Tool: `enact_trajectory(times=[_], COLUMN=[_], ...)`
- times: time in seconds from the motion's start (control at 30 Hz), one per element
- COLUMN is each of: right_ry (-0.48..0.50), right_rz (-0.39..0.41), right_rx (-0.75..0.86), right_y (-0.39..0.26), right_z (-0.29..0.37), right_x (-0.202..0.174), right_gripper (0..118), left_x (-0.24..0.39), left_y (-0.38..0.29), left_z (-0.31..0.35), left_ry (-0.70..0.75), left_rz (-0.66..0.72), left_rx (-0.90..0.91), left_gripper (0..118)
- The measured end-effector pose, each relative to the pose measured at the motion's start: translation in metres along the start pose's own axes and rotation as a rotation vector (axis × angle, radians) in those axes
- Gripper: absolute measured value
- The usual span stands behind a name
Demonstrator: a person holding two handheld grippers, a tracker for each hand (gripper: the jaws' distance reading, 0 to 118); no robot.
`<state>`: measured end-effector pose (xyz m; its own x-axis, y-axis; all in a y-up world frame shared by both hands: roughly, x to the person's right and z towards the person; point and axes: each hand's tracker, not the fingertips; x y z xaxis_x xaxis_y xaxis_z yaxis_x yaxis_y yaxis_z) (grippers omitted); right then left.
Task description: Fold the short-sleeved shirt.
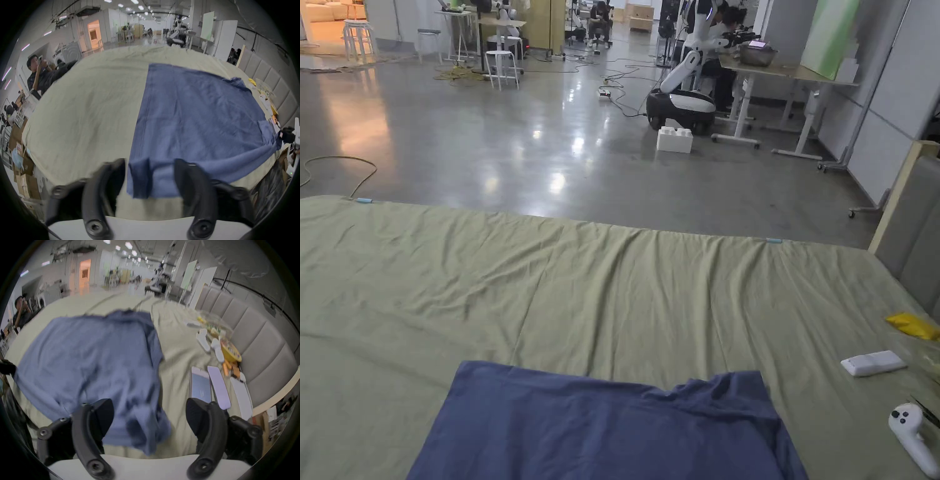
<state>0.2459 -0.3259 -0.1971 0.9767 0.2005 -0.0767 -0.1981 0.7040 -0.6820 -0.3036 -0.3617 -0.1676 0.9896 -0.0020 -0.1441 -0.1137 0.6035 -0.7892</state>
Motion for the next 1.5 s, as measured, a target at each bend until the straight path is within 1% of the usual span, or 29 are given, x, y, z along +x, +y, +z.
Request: enact_trajectory(times=[0.03, 0.07, 0.1, 0.2, 0.27, 0.33, 0.37, 0.4, 0.43, 0.5, 0.53, 0.57, 0.6, 0.63, 0.7, 0.8, 0.87, 0.9, 1.0, 1.07, 1.2, 1.23, 1.27, 1.3, 1.37, 1.4, 1.43, 1.47, 1.5], right_ry=[0.009, 0.010, 0.011, -0.006, -0.011, -0.006, -0.002, 0.000, 0.006, -0.031, -0.052, -0.022, -0.006, -0.027, -0.025, -0.019, -0.023, -0.026, -0.008, 0.002, 0.008, 0.005, 0.003, 0.004, -0.005, -0.009, -0.017, -0.024, -0.024], right_rz=[-0.014, -0.021, -0.029, -0.043, -0.073, -0.114, -0.132, -0.147, -0.167, -0.170, -0.138, -0.172, -0.204, -0.180, -0.178, -0.148, -0.135, -0.124, -0.126, -0.121, -0.105, -0.108, -0.104, -0.105, -0.104, -0.101, -0.099, -0.097, -0.101], right_rx=[0.056, 0.099, 0.153, 0.281, 0.362, 0.463, 0.499, 0.543, 0.595, 0.642, 0.695, 0.692, 0.693, 0.735, 0.725, 0.731, 0.729, 0.719, 0.658, 0.594, 0.524, 0.511, 0.503, 0.488, 0.465, 0.454, 0.442, 0.430, 0.419], right_y=[0.012, 0.022, 0.034, 0.069, 0.087, 0.102, 0.107, 0.111, 0.113, 0.115, 0.116, 0.114, 0.112, 0.113, 0.114, 0.116, 0.116, 0.115, 0.108, 0.101, 0.093, 0.092, 0.092, 0.092, 0.090, 0.090, 0.089, 0.088, 0.086], right_z=[0.002, 0.004, 0.006, 0.011, 0.017, 0.024, 0.027, 0.032, 0.037, 0.044, 0.049, 0.049, 0.049, 0.052, 0.053, 0.053, 0.047, 0.044, 0.030, 0.017, -0.005, -0.008, -0.012, -0.016, -0.024, -0.026, -0.030, -0.034, -0.038], right_x=[-0.001, -0.003, -0.006, -0.018, -0.027, -0.037, -0.042, -0.046, -0.051, -0.060, -0.063, -0.065, -0.067, -0.068, -0.071, -0.072, -0.075, -0.075, -0.076, -0.077, -0.075, -0.073, -0.071, -0.069, -0.065, -0.063, -0.061, -0.059, -0.056], right_gripper=[96, 96, 96, 96, 96, 91, 82, 66, 51, 28, 21, 16, 11, 7, 3, 2, 2, 2, 2, 2, 2, 2, 2, 2, 2, 2, 2, 2, 2], left_x=[0.000, 0.000, 0.033, 0.050, 0.060, 0.072, 0.073, 0.077, 0.080, 0.093, 0.097, 0.099, 0.100, 0.107, 0.115, 0.111, 0.109, 0.103, 0.088, 0.073, 0.046, 0.040, 0.034, 0.033, 0.029, 0.026, 0.039, 0.040, 0.040], left_y=[0.008, 0.016, 0.024, 0.054, 0.071, 0.088, 0.093, 0.099, 0.103, 0.107, 0.107, 0.106, 0.105, 0.105, 0.102, 0.102, 0.100, 0.102, 0.104, 0.111, 0.153, 0.167, 0.182, 0.198, 0.224, 0.235, 0.242, 0.251, 0.257], left_z=[0.000, 0.001, 0.018, 0.028, 0.039, 0.053, 0.053, 0.059, 0.064, 0.078, 0.083, 0.087, 0.090, 0.099, 0.107, 0.101, 0.090, 0.076, 0.033, -0.011, -0.085, -0.100, -0.117, -0.131, -0.158, -0.171, -0.165, -0.174, -0.182], left_ry=[0.005, 0.013, 0.030, 0.042, 0.028, 0.026, 0.024, 0.034, 0.043, 0.064, 0.069, 0.063, 0.049, 0.041, 0.037, 0.031, 0.018, 0.022, -0.013, -0.031, -0.051, -0.061, -0.070, -0.071, -0.039, -0.016, -0.001, 0.003, 0.001], left_rz=[0.000, -0.004, -0.026, -0.018, 0.002, 0.002, 0.009, 0.015, 0.021, 0.021, 0.018, 0.013, 0.020, 0.019, 0.020, 0.006, -0.005, 0.001, 0.025, 0.044, 0.073, 0.074, 0.064, 0.034, 0.029, 0.017, 0.016, 0.019, 0.020], left_rx=[0.043, 0.087, 0.146, 0.265, 0.378, 0.481, 0.525, 0.573, 0.614, 0.692, 0.723, 0.742, 0.751, 0.759, 0.770, 0.755, 0.700, 0.642, 0.480, 0.375, 0.192, 0.185, 0.157, 0.114, 0.096, 0.053, 0.051, 0.034, 0.028], left_gripper=[77, 77, 77, 77, 76, 74, 71, 60, 45, 16, 16, 13, 3, 3, 3, 3, 3, 3, 3, 3, 3, 3, 3, 7, 27, 43, 58, 69, 74])
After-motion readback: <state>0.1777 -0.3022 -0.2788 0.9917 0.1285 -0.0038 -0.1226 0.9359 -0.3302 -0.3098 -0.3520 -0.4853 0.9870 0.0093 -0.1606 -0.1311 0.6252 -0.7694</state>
